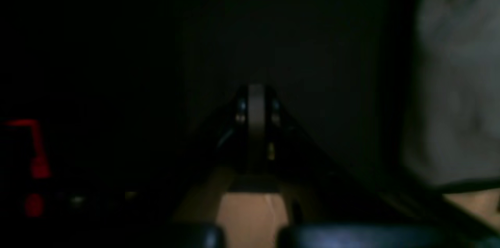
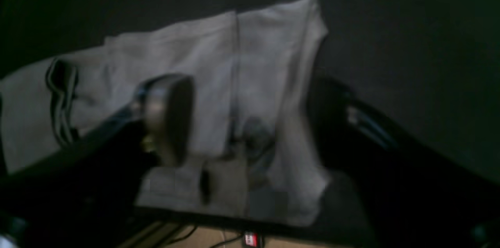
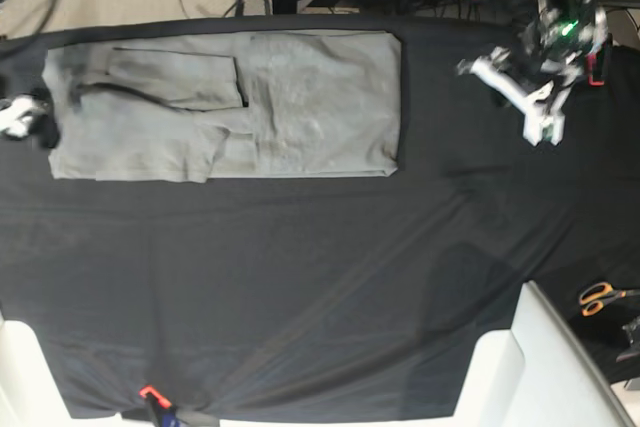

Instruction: Fold the T-shirt properly

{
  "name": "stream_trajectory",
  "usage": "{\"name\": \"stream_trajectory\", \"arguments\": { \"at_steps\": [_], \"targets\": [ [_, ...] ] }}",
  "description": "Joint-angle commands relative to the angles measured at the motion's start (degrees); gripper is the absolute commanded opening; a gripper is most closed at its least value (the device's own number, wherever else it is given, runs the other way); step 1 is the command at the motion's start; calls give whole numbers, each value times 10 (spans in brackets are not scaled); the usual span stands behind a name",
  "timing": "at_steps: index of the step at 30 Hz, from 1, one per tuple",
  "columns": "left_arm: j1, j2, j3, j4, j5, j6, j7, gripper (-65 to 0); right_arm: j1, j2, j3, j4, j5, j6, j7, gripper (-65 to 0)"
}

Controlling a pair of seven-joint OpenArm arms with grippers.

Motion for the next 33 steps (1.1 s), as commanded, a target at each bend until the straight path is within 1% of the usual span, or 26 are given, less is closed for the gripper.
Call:
{"name": "stream_trajectory", "arguments": {
  "at_steps": [1,3,5,8,10,13,15,18,20,26,29,33],
  "targets": [
    [22,-1,-16,8,-5,-28,-16,-650,16,20,8,-19,6,1,-2,-134],
    [52,2,-36,7,-5,-73,-39,-650,38,56,6,-78,6,1,-16,-131],
    [73,7,-48,7,-5,-115,-60,-650,56,83,-2,-143,9,1,-17,-131],
    [95,22,-64,4,-5,-176,-84,-650,87,112,-15,-258,8,1,-14,-131],
    [95,33,-77,2,-5,-209,-83,-650,97,122,-20,-314,9,1,-13,-129],
    [93,48,-93,2,-5,-239,-81,-650,100,121,-28,-343,9,1,-20,-129],
    [91,53,-95,1,-4,-248,-81,-650,100,111,-56,-345,9,1,-36,-129],
    [89,53,-94,-8,-3,-248,-81,-650,97,92,-80,-341,9,1,-56,-132],
    [87,52,-94,-22,-4,-248,-81,-650,97,79,-91,-341,9,1,-59,-132],
    [77,53,-91,-54,-4,-248,-82,-650,97,61,-126,-341,10,1,-66,-134],
    [72,53,-90,-59,-4,-248,-83,-650,97,51,-131,-341,10,1,-84,-135],
    [65,53,-90,-59,-2,-248,-82,-650,97,43,-132,-341,8,1,-89,-135]
  ]
}}
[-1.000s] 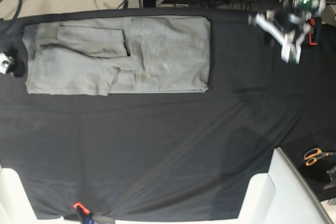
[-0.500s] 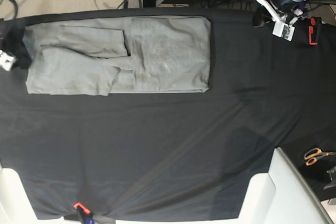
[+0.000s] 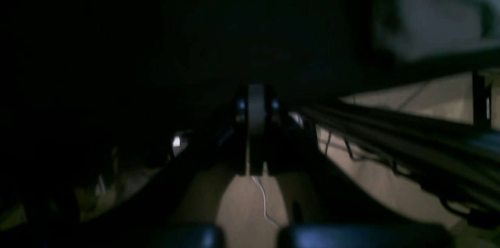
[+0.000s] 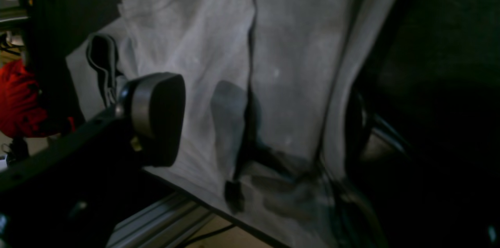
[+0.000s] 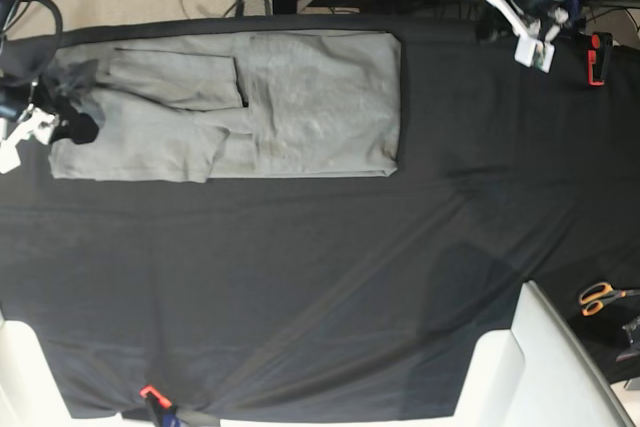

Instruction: Fold the T-shirt properly

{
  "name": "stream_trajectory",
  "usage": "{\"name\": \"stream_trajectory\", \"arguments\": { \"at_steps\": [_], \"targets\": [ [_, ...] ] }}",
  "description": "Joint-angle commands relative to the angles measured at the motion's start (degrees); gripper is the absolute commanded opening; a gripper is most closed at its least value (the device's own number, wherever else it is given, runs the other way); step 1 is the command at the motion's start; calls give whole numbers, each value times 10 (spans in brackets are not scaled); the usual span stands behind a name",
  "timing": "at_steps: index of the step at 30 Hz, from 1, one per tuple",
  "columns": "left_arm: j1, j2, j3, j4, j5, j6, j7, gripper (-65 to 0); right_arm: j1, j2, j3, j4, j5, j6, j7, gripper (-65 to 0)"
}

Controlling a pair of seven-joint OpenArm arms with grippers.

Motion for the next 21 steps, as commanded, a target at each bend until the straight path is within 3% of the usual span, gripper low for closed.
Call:
{"name": "stream_trajectory", "arguments": {
  "at_steps": [1,18,21],
  "targets": [
    [7,-5,-2,9,-4,-4,-8,-650,-10,-13,-12,-7,-65,-17,-51,-135],
    [-9,-4,-2,-9,-3,-4,-7,-650,-31,-4,-70,-11,-68,-17,-50,-137],
    [-9,-4,-2,-9,-3,-4,-7,-650,-31,5,-70,-12,-68,-17,-47,-188]
  ]
}}
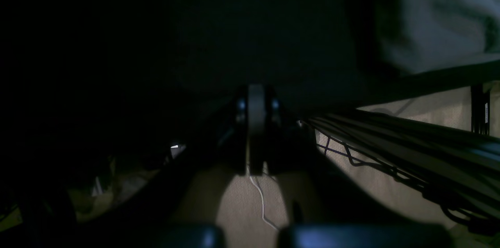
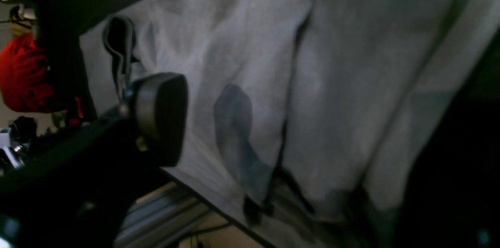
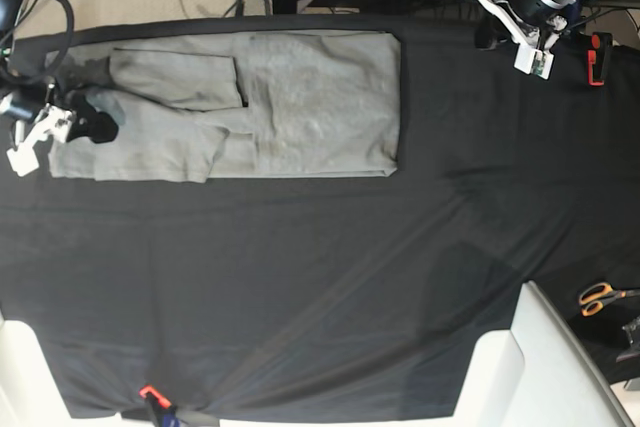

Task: Fold the T-shirt properly
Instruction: 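Grasp the end of the folded grey strip with the right gripper, then fold the grasped strip end over onto the strip with the right gripper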

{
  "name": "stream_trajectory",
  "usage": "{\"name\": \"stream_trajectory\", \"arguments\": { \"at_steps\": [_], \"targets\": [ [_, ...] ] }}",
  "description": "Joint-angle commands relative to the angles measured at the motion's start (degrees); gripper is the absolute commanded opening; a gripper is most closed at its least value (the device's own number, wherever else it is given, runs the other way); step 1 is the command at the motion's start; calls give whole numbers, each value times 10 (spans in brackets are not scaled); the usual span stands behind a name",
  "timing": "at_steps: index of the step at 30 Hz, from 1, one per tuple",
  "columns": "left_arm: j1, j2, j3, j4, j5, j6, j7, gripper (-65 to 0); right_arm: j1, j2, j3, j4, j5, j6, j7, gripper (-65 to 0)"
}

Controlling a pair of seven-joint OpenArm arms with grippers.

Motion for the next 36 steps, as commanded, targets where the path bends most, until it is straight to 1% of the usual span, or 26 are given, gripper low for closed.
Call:
{"name": "stream_trajectory", "arguments": {
  "at_steps": [1,8,10,11,12,17,20,22,25,28,31,32,34,36],
  "targets": [
    [4,-4,-2,9,-9,-4,-9,-650,-22,4,-8,-14,-92,-32,-64,-222],
    [4,-4,-2,9,-9,-4,-9,-650,-24,5,-8,-14,-92,-32,-63,-491],
    [4,-4,-2,9,-9,-4,-9,-650,-23,5,-5,-14,-92,-32,-63,-596],
    [4,-4,-2,9,-9,-4,-9,-650,-22,6,-5,-14,-92,-32,-63,-632],
    [4,-4,-2,9,-9,-4,-9,-650,-22,10,-5,-13,-92,-32,-56,-650],
    [5,-4,-2,9,-9,-4,-9,-650,-17,15,-5,-12,-91,-32,-10,-642],
    [5,-4,-2,9,-9,-4,-9,-650,-10,35,-7,-15,-91,-32,19,-642],
    [5,-4,-2,9,-9,-4,-9,-650,-6,41,-7,-12,-91,-32,39,-642],
    [5,-4,-2,10,-9,-4,-9,-650,1,63,-7,-12,-91,-32,75,-642],
    [5,-4,-2,14,-9,-4,-9,-650,2,80,-8,-7,-92,-102,109,-642],
    [4,-4,-2,15,-9,-4,-9,-650,-4,84,-9,35,-92,-173,119,-642],
    [4,-4,-2,15,-9,-4,-9,-650,-10,82,-9,55,-99,-188,118,-642],
    [4,-4,-2,15,-9,-4,-9,-650,-33,72,-8,123,-132,-225,119,-642],
    [4,-5,6,15,-9,-4,-9,-650,-53,43,-8,202,-175,-260,118,-642]
  ]
}}
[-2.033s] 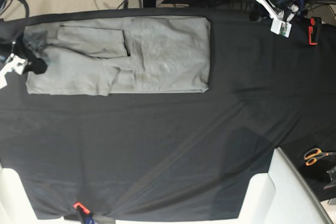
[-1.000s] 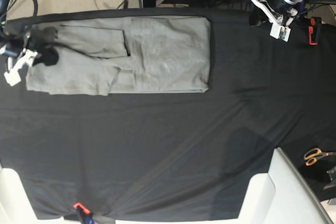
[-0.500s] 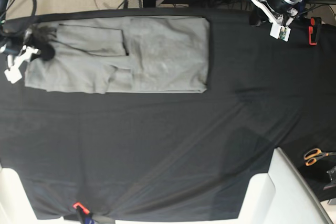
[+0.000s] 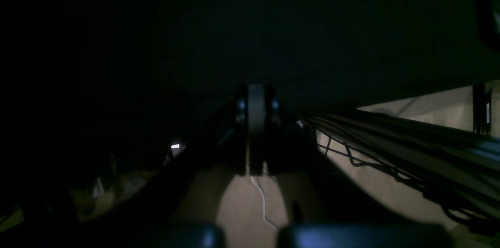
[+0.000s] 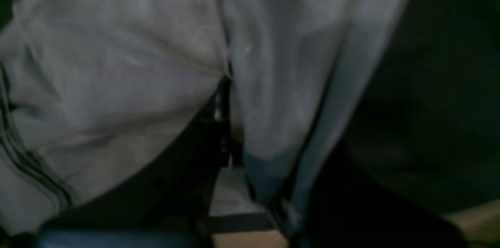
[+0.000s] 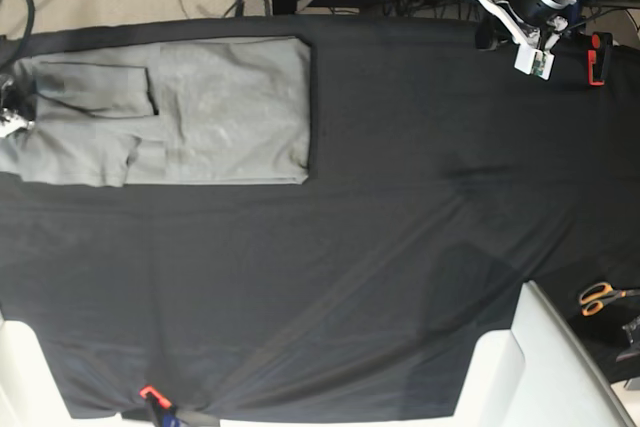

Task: Fold the T-shirt properly
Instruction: 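Fold the grasped strip end over onto the strip with the right gripper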

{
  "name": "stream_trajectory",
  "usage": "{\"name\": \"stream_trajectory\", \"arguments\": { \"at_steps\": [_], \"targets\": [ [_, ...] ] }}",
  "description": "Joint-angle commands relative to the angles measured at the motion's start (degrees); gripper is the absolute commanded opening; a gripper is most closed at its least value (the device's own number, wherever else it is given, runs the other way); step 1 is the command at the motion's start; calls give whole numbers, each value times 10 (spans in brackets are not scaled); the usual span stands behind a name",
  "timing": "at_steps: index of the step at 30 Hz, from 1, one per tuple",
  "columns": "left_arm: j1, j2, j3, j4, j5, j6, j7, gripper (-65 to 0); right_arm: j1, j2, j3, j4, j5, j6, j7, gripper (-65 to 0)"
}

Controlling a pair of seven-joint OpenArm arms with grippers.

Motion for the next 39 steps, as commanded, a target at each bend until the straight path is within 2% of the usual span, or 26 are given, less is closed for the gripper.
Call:
{"name": "stream_trajectory", "arguments": {
  "at_steps": [1,4,8,12,21,23,26,29,33,37,39],
  "targets": [
    [3,-7,3,11,-8,-4,-9,-650,-4,-3,3,48,-14,-7,10,-642],
    [3,-7,11,10,-7,-4,-9,-650,-29,-55,3,154,-117,-34,10,-642],
    [3,-6,20,10,-7,-4,-9,-650,-37,-128,1,244,-280,-33,10,-642],
    [3,-7,23,10,-7,-4,-10,-650,-42,-180,-70,283,-429,-32,10,-642],
    [2,-7,22,10,-7,-4,-10,-650,-88,-290,-159,349,-577,-33,10,-642],
    [2,-7,22,9,-7,-4,-10,-650,-96,-299,-182,349,-595,-37,10,-642],
    [2,-7,22,7,-7,-4,-11,-650,-108,-299,-216,350,-588,-42,10,-642],
    [2,-7,22,6,-7,-4,-11,-650,-109,-300,-241,350,-575,-81,10,-642],
    [1,-6,22,6,-7,-4,-11,-650,-116,-300,-277,350,-560,-106,10,-642],
    [-6,-6,22,5,-7,-4,-9,-650,-120,-300,-333,350,-560,-156,9,-642],
    [-6,-6,22,5,-7,-4,-9,-650,-120,-300,-355,350,-560,-168,-6,-642]
  ]
}}
